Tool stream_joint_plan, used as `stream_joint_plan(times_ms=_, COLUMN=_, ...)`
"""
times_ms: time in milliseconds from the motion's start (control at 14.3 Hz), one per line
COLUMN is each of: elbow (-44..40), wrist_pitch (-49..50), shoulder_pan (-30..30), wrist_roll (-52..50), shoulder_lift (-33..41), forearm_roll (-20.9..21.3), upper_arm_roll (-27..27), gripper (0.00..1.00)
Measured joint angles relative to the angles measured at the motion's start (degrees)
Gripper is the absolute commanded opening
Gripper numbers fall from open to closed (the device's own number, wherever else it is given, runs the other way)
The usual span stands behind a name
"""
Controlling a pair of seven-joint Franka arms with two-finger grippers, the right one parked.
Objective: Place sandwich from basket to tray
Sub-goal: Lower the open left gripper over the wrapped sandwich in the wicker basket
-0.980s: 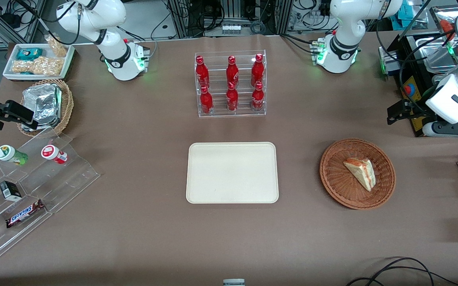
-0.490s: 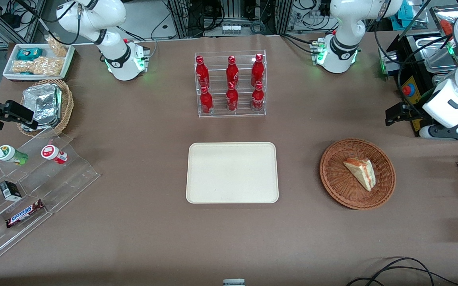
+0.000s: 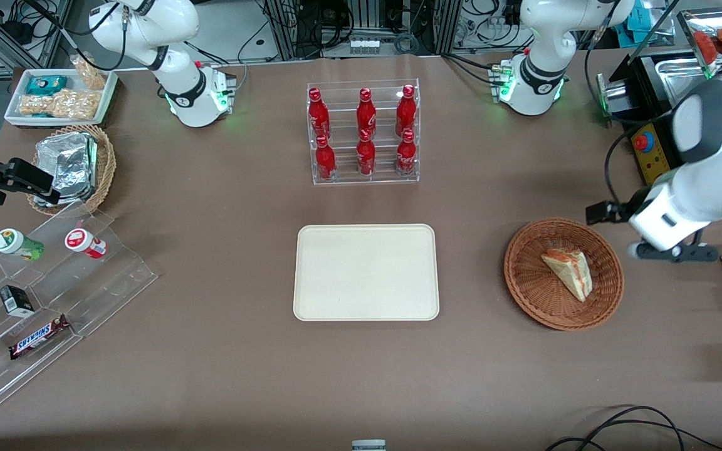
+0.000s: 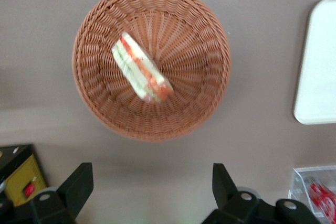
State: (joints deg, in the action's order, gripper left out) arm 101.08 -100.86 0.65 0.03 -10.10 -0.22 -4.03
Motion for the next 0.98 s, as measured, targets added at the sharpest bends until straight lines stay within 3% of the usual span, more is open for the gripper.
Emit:
stream_joint_plan(times_ms=350, elbow=11.96, wrist_pitch=-17.24, shoulder_pan=0.32, wrist_roll=-4.87, shoulder_lift=-0.52, forearm_roll=0.04, upper_arm_roll=1.62, gripper=1.0)
stream_joint_plan(times_ms=560, elbow=17.05, wrist_pitch=-26.32, shoulder_pan=0.35, wrist_roll=-20.61, shoulder_lift=-1.3, forearm_roll=0.04, upper_arm_roll=1.6, gripper=1.0)
stream_joint_plan(times_ms=840, elbow=17.6, wrist_pitch=-31.65, shoulder_pan=0.33, wrist_roll=-38.36, shoulder_lift=-5.7, forearm_roll=0.05, upper_arm_roll=1.51, gripper=0.99)
stream_joint_plan(times_ms=910, elbow=17.61, wrist_pitch=-32.28, shoulder_pan=0.33, wrist_roll=-41.19, shoulder_lift=-6.96, forearm_roll=0.05, upper_arm_roll=1.5, gripper=0.74)
stream_joint_plan(times_ms=980, elbow=17.61, wrist_pitch=-32.74, shoulder_pan=0.33, wrist_roll=-43.35, shoulder_lift=-8.23, forearm_roll=0.05, upper_arm_roll=1.49, gripper=0.38)
